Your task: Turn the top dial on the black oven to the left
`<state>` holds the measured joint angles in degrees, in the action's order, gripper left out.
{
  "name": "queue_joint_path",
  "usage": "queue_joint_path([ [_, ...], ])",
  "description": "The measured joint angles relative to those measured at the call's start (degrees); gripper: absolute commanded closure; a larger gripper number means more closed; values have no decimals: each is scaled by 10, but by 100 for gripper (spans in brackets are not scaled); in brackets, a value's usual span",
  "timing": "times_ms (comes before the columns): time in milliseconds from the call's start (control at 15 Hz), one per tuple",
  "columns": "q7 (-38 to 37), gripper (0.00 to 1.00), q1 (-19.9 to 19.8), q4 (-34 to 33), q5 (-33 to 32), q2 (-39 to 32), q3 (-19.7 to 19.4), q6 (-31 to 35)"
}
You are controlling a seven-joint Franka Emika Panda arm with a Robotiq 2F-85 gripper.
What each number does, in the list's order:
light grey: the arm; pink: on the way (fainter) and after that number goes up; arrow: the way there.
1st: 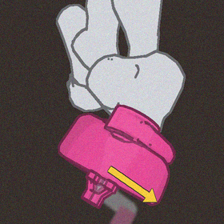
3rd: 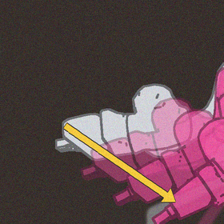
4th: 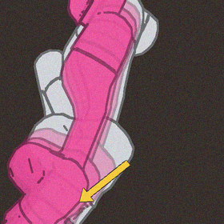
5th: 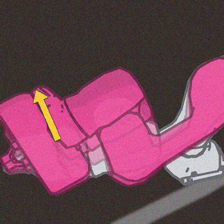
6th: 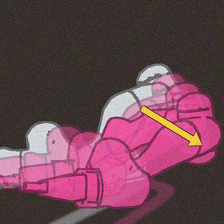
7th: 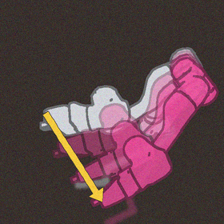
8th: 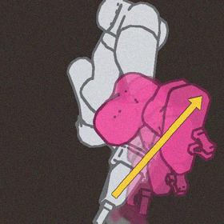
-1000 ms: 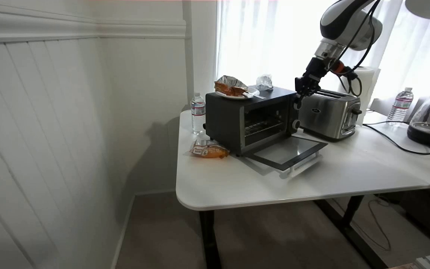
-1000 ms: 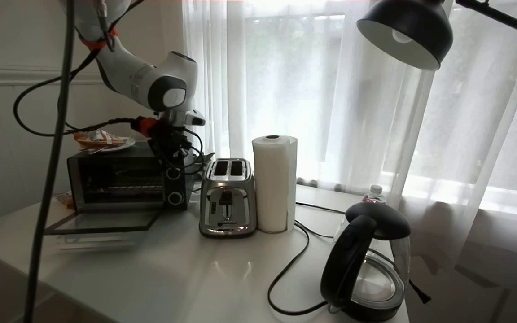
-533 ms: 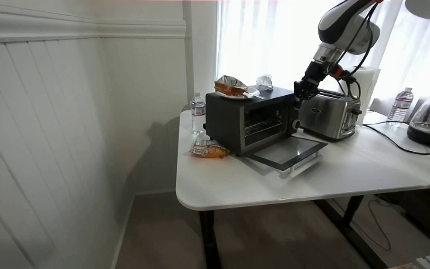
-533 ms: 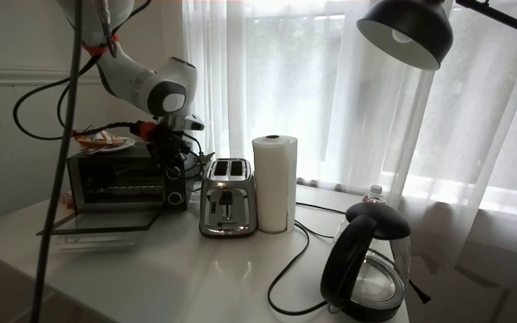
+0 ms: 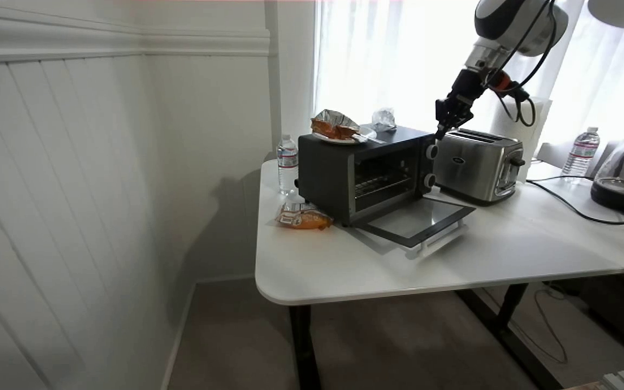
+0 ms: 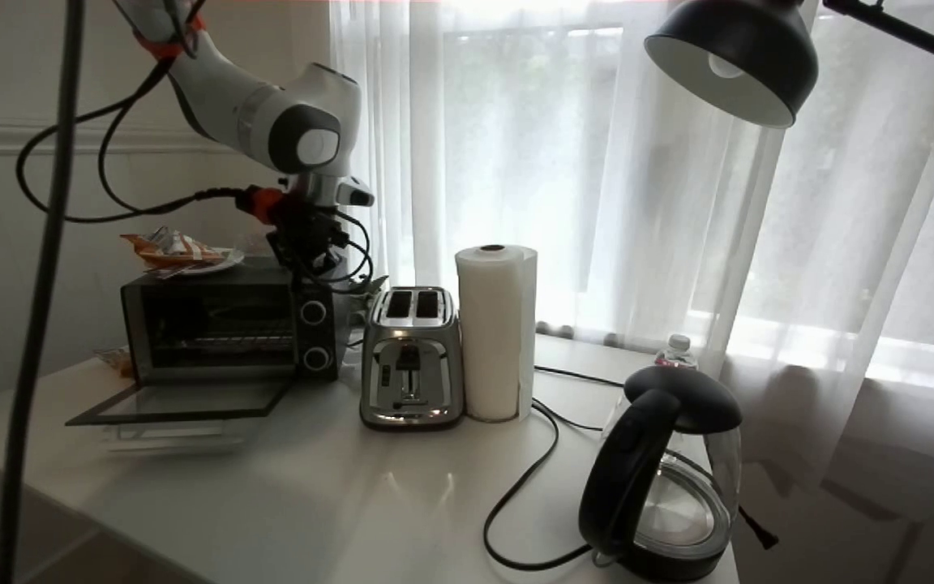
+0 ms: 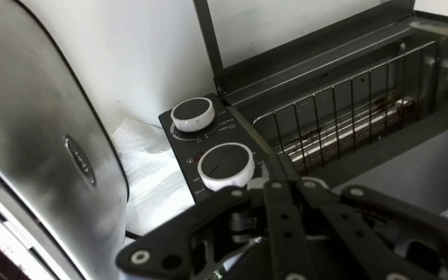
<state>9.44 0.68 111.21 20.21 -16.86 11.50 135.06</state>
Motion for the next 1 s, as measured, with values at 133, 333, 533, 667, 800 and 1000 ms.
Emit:
queue_joint_path([
  [133, 5, 60, -1, 13, 0, 31, -5, -19],
  [333, 20, 40, -1, 48, 0, 92, -10, -41],
  [533, 37, 19, 2, 99, 1, 175, -18, -59],
  [667, 44, 5, 6, 137, 1, 236, -28, -67],
  [800, 48, 0, 14, 173, 2, 297, -43, -76],
  [1000, 50, 0, 38, 218, 32, 376, -70, -99],
])
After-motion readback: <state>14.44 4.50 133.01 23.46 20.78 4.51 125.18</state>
